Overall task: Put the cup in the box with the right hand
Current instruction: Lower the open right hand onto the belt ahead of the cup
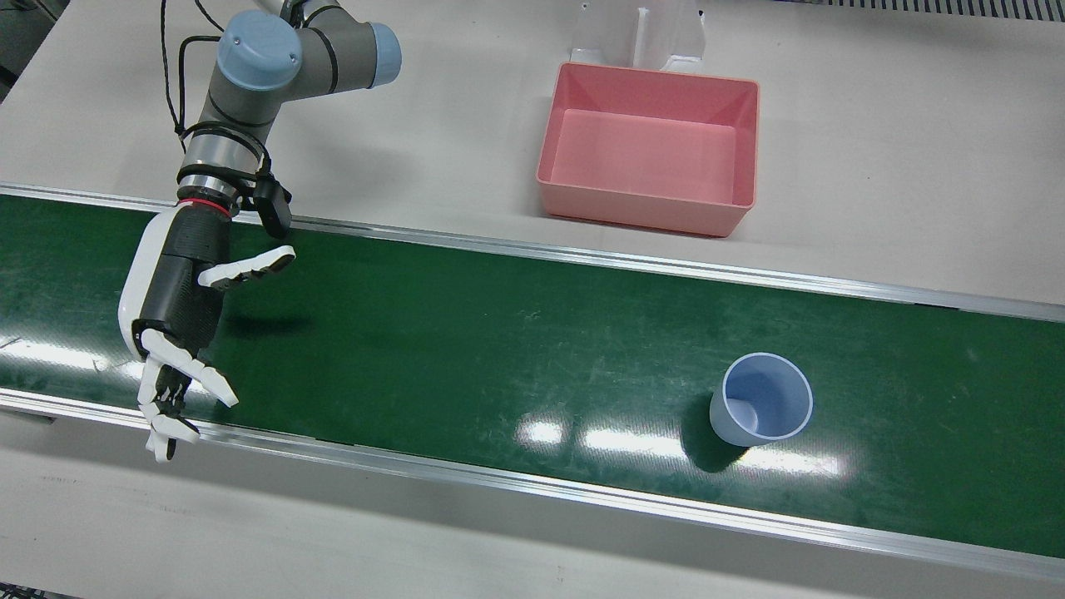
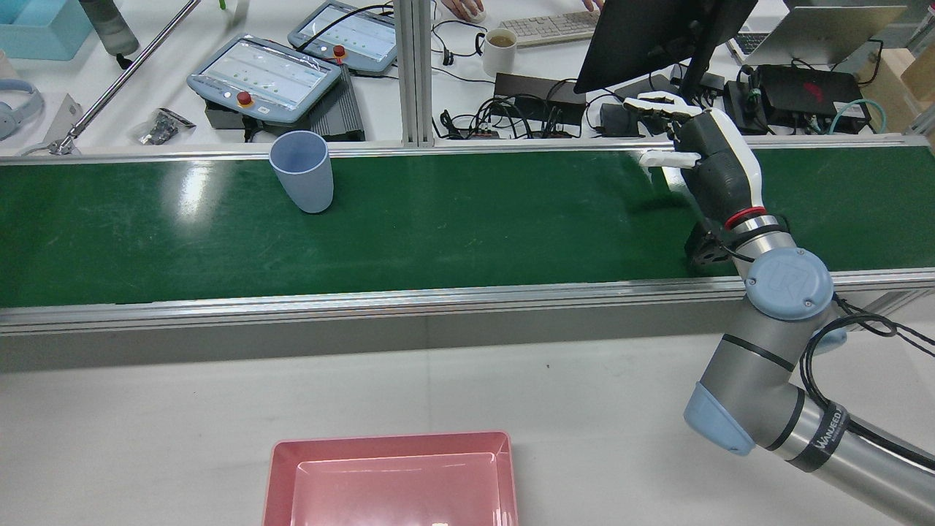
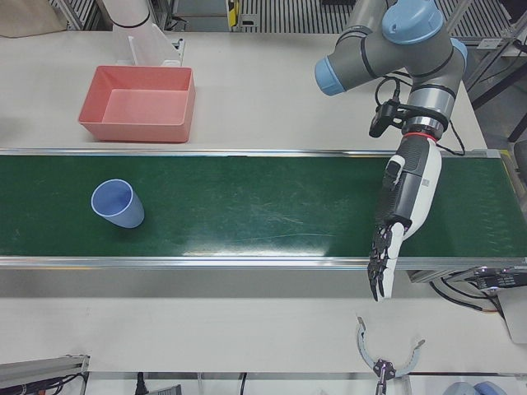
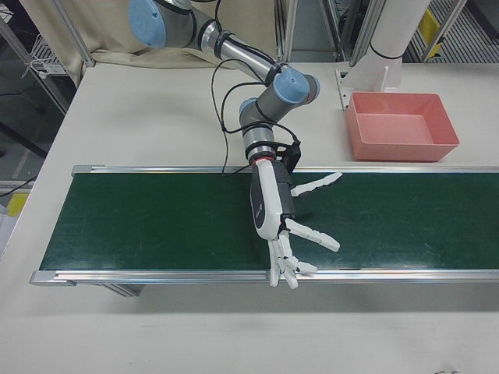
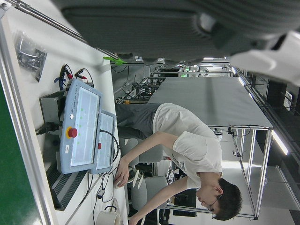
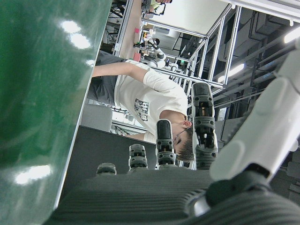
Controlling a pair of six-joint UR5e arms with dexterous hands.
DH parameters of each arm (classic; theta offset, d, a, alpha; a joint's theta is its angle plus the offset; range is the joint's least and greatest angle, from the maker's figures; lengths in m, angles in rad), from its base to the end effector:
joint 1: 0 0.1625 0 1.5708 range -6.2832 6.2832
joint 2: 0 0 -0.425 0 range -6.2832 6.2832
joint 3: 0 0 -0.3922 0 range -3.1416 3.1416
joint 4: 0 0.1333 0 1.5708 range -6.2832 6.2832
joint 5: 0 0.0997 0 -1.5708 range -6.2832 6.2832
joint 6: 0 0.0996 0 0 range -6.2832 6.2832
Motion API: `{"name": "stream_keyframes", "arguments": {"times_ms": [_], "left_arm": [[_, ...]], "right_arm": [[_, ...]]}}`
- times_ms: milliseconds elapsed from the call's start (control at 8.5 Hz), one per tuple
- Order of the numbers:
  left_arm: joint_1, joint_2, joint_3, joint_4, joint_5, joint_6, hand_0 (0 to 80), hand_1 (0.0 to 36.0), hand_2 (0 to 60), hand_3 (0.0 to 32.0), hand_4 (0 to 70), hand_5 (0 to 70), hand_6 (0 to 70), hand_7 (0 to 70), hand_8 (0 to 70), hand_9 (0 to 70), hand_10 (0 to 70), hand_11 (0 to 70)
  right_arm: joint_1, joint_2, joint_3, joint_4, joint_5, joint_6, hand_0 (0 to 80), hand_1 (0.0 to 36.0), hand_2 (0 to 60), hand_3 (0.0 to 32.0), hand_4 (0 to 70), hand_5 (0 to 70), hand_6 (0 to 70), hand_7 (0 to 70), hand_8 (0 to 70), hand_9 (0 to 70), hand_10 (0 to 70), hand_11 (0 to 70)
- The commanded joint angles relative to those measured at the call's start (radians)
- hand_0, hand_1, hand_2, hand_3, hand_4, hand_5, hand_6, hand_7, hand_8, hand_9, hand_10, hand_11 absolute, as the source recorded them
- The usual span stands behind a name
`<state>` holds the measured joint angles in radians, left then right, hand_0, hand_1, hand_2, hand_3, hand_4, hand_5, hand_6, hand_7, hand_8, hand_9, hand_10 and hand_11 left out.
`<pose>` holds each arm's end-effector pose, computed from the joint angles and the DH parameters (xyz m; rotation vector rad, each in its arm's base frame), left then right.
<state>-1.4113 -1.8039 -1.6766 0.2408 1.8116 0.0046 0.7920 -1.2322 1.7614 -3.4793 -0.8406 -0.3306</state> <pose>-0.0170 -0.5842 0.5354 -0.3960 2.0968 -1.8951 -0.2593 -0.5471 0.4491 0.1836 -2.2540 1.9463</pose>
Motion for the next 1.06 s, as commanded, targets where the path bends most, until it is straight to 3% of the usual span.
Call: {"name": "stream_keyframes", "arguments": {"times_ms": [0, 471, 941], "left_arm": [[0.0, 0.0, 0.0, 0.0, 0.0, 0.0, 0.0, 0.0, 0.0, 0.0, 0.0, 0.0, 0.0, 0.0, 0.0, 0.0, 0.0, 0.0], [0.0, 0.0, 0.0, 0.0, 0.0, 0.0, 0.0, 0.0, 0.0, 0.0, 0.0, 0.0, 0.0, 0.0, 0.0, 0.0, 0.0, 0.0], [0.0, 0.0, 0.0, 0.0, 0.0, 0.0, 0.0, 0.0, 0.0, 0.0, 0.0, 0.0, 0.0, 0.0, 0.0, 0.0, 0.0, 0.0]], "right_arm": [[0.0, 0.007, -0.01, 0.005, -0.002, -0.007, 46.0, 0.0, 0.0, 8.4, 40.1, 0.2, 6.2, 41.9, 4.0, 13.7, 0.0, 0.0], [-0.004, 0.036, -0.033, -0.014, -0.008, -0.042, 46.4, 0.0, 0.0, 7.0, 48.4, 0.0, 7.1, 48.0, 4.0, 15.0, 0.0, 0.0], [-0.004, 0.043, -0.028, -0.046, -0.018, -0.064, 46.7, 0.0, 0.0, 7.6, 48.5, 0.0, 7.3, 50.0, 3.8, 15.3, 0.0, 0.0]]}}
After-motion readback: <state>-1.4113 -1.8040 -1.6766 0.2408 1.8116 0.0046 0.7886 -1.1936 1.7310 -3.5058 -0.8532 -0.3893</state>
